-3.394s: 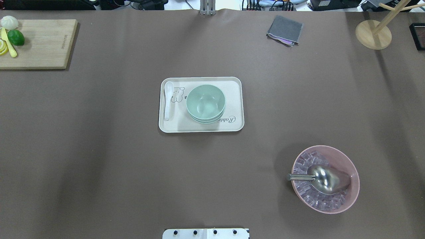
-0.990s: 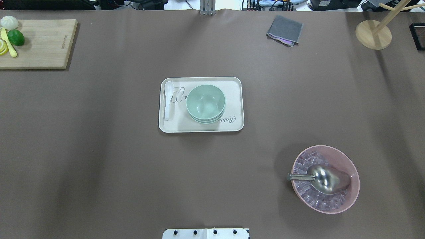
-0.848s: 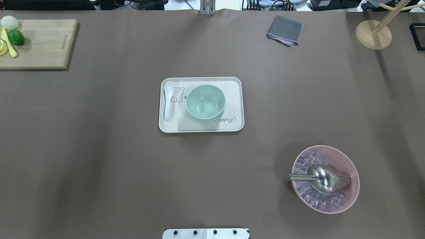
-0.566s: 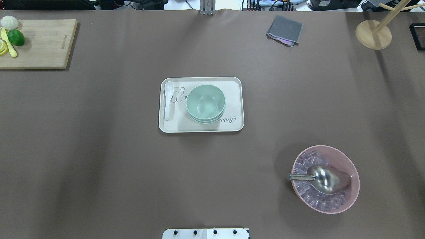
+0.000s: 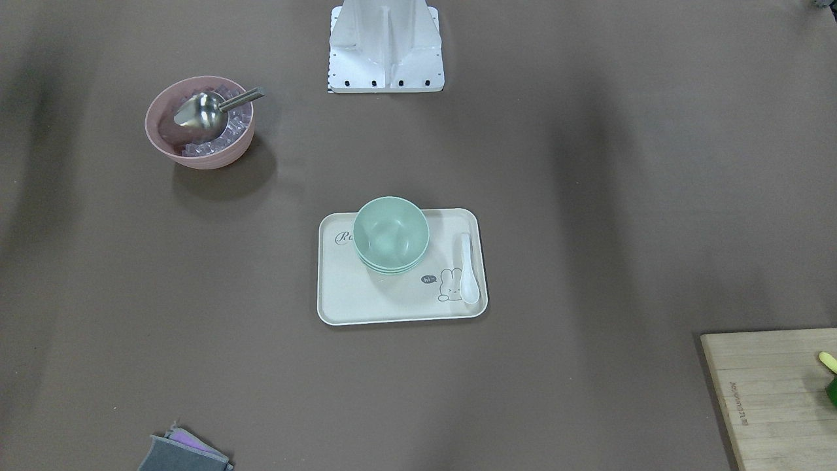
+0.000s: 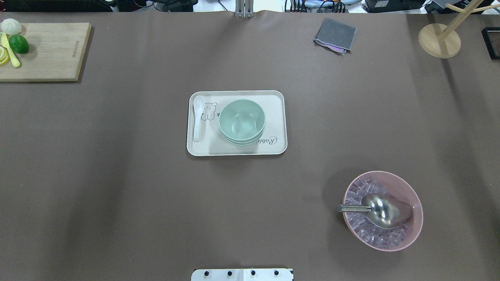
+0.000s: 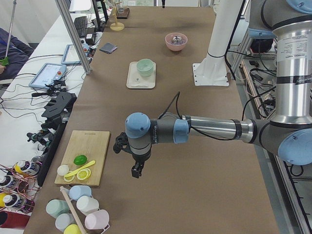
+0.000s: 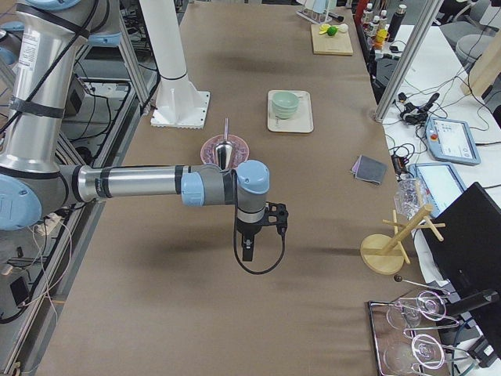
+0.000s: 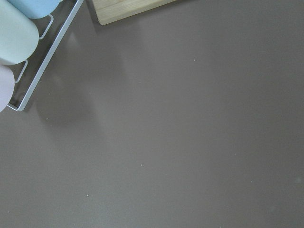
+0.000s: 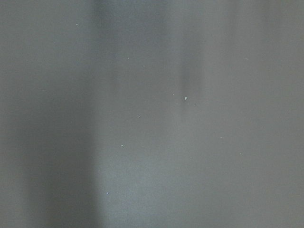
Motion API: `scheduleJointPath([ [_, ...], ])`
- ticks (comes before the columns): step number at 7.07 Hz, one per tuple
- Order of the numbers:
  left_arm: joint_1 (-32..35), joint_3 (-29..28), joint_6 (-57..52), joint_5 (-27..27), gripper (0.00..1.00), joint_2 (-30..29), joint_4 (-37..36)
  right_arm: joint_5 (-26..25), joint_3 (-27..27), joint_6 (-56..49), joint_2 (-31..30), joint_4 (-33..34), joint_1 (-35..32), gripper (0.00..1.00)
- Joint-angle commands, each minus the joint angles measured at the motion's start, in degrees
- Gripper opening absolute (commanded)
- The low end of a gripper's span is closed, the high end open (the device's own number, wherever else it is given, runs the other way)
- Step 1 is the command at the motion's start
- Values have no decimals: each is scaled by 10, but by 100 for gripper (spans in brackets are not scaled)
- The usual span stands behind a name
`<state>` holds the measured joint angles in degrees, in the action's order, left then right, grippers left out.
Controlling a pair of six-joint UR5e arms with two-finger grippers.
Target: Stack green bowls together
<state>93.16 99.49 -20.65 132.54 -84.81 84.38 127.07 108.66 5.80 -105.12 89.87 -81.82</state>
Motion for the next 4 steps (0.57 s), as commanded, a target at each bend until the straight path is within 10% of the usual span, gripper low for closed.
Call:
scheduleJointPath([
  [1,0,-1,0,0,99,0,0,1,0,-1,1,0,0,100],
  [4,0,-4,3,3,99,0,1,2,0,-1,1,0,0,100],
])
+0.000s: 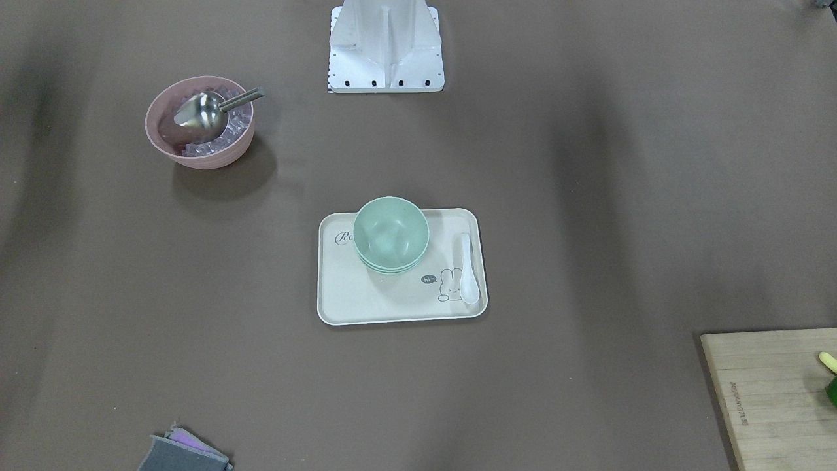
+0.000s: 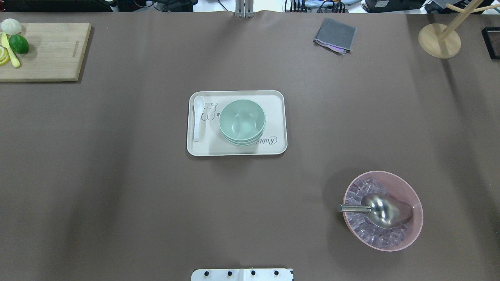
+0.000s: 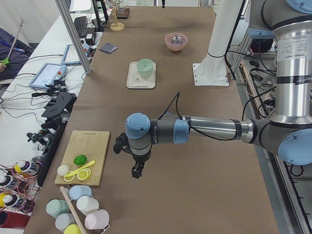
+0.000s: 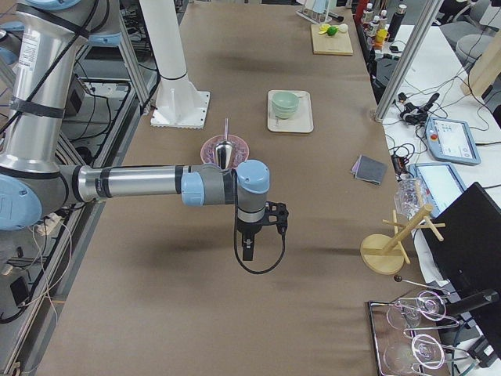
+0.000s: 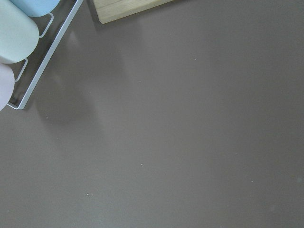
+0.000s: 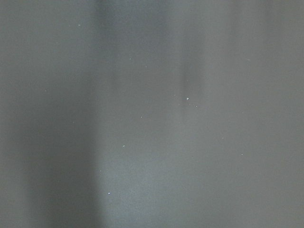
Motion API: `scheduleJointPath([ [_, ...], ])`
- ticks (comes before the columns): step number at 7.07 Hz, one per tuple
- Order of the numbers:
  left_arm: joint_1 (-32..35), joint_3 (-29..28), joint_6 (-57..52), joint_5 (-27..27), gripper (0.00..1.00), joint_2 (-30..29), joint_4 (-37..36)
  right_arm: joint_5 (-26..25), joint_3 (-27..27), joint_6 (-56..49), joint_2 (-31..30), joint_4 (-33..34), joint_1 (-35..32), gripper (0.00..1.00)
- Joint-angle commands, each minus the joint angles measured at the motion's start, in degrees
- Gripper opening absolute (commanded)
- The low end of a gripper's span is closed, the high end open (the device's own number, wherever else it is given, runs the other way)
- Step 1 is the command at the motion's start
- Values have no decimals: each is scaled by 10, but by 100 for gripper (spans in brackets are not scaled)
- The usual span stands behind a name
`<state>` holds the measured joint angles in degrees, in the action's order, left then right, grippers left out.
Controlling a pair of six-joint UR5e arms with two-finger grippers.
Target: Stack green bowls together
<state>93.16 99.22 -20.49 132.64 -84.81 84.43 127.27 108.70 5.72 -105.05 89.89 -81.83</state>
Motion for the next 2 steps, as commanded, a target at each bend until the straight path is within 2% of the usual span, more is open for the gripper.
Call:
scheduleJointPath([
  [1,0,-2,2,2,99,0,0,1,0,0,0,-1,1,100],
  [2,0,1,4,2,99,0,0,0,0,0,2,-1,1,100],
])
